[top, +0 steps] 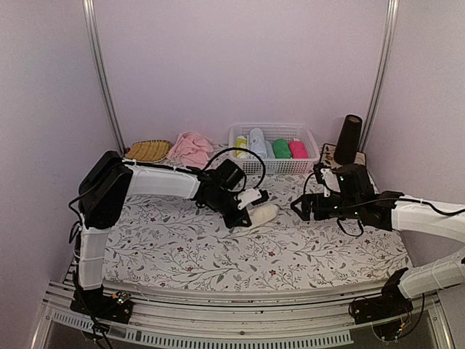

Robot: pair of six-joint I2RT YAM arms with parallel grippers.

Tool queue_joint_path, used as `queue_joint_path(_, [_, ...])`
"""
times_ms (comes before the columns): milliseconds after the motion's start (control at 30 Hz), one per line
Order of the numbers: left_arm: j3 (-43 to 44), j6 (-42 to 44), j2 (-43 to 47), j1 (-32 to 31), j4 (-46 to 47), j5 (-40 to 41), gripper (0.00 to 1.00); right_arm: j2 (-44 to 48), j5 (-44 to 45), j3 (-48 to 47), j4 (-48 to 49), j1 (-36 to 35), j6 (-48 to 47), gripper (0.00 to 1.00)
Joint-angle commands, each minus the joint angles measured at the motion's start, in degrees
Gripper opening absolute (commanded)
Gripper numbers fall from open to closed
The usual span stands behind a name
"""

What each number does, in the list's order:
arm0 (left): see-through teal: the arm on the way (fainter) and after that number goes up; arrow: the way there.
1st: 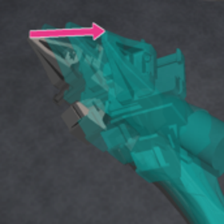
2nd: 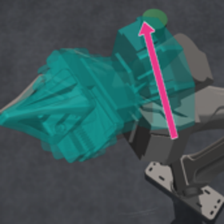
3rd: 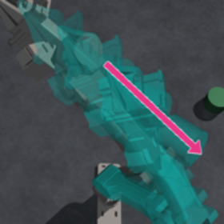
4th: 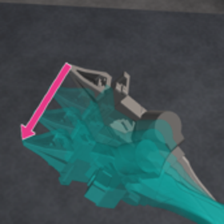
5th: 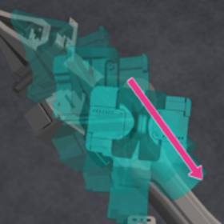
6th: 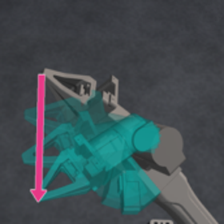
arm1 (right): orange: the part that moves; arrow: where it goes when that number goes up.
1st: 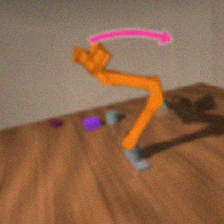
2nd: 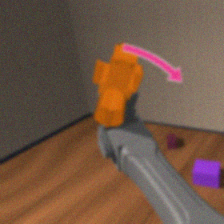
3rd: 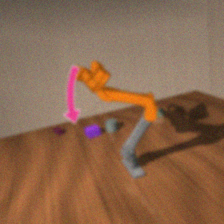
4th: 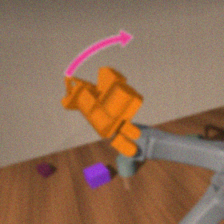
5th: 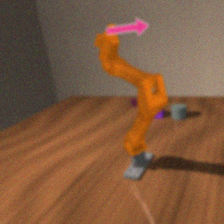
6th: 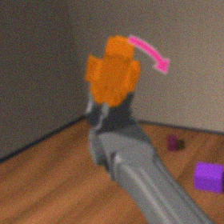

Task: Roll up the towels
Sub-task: Roll the towel at the center of the board.

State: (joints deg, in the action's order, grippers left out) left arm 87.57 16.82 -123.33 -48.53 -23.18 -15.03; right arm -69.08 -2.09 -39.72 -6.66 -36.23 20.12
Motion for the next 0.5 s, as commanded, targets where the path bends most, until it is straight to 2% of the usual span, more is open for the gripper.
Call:
queue_joint_path(0, [0.6, -10.5, -3.3, -1.1, -0.9, 0.5, 0.0, -0.5, -3.2, 8.2, 18.2, 0.2, 22.3, 0.99])
queue_joint_path(133, [0.5, -15.8, -3.6, -2.5, 0.0, 2.2, 0.0, -6.9, -5.8, 11.7, 31.2, -0.9, 33.0, 0.99])
queue_joint_path(233, [0.0, -18.6, -3.4, -2.7, 0.3, -0.6, 0.0, -12.0, -5.8, 11.5, 37.5, -2.2, 37.4, 1.0])
queue_joint_path(467, [-4.2, -24.9, -1.9, -0.2, 6.3, -13.5, 0.0, -25.9, -9.3, 6.6, 47.0, -3.4, 43.0, 0.93])
